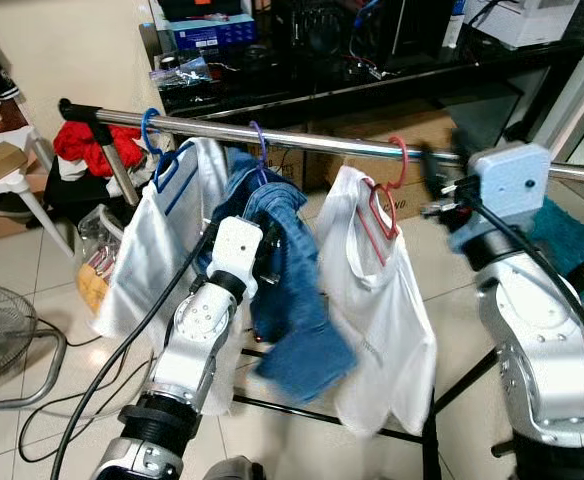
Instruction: Hang hanger
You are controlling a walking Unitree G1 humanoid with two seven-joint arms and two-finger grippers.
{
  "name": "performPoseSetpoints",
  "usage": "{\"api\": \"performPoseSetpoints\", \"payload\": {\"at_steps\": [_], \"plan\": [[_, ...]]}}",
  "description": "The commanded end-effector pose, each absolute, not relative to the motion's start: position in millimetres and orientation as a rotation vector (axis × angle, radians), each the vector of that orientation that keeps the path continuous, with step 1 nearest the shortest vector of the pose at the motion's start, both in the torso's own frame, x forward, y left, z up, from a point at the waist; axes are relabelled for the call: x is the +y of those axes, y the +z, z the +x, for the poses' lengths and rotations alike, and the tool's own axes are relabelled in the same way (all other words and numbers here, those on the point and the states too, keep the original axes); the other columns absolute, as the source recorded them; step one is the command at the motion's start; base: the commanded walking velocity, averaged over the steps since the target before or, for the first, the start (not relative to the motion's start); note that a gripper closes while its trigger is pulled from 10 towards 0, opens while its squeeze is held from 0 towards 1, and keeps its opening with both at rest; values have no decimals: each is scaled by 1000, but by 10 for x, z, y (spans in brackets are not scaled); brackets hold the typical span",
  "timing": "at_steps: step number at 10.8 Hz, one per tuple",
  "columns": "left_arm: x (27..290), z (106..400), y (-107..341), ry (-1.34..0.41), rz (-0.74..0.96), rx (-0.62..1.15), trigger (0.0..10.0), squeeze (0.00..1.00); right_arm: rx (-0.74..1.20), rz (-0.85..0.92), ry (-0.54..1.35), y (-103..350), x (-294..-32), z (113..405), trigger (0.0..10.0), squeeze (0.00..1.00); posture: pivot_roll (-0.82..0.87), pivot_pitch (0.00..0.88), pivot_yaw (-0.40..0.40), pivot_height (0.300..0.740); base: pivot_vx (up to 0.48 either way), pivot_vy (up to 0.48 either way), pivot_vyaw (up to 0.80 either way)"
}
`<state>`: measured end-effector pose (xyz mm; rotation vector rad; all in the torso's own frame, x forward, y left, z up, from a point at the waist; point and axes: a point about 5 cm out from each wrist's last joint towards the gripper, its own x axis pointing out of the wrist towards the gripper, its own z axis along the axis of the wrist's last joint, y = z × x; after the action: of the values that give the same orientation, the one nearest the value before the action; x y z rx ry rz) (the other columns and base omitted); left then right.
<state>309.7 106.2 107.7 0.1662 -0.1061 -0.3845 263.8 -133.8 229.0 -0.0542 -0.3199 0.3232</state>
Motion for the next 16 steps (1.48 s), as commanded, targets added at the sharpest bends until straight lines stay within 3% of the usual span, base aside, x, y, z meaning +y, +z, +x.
{"api": "performPoseSetpoints", "payload": {"at_steps": [1,3,9,11,16], "plan": [[1066,3119,1083,-382,183,-111,10000,0,-313,14,415,2311,-1259,2609,10000,0,-43,0,37,736,0,0,0],[1079,3132,1057,-376,181,-99,10000,0,-220,2,655,2145,-1011,2479,10000,0,-33,0,32,736,0,0,0],[1136,3034,1042,-341,181,-142,10000,0,-71,-102,642,1780,-732,2818,10000,0,7,0,23,736,0,0,0],[1243,2982,1044,-292,177,-172,10000,0,-21,-105,587,1601,-748,2950,10000,0,7,0,23,736,0,0,0],[1392,2811,989,-247,145,-182,10000,0,27,-127,368,1295,-1070,3048,10000,0,22,0,26,736,0,96,0]]}}
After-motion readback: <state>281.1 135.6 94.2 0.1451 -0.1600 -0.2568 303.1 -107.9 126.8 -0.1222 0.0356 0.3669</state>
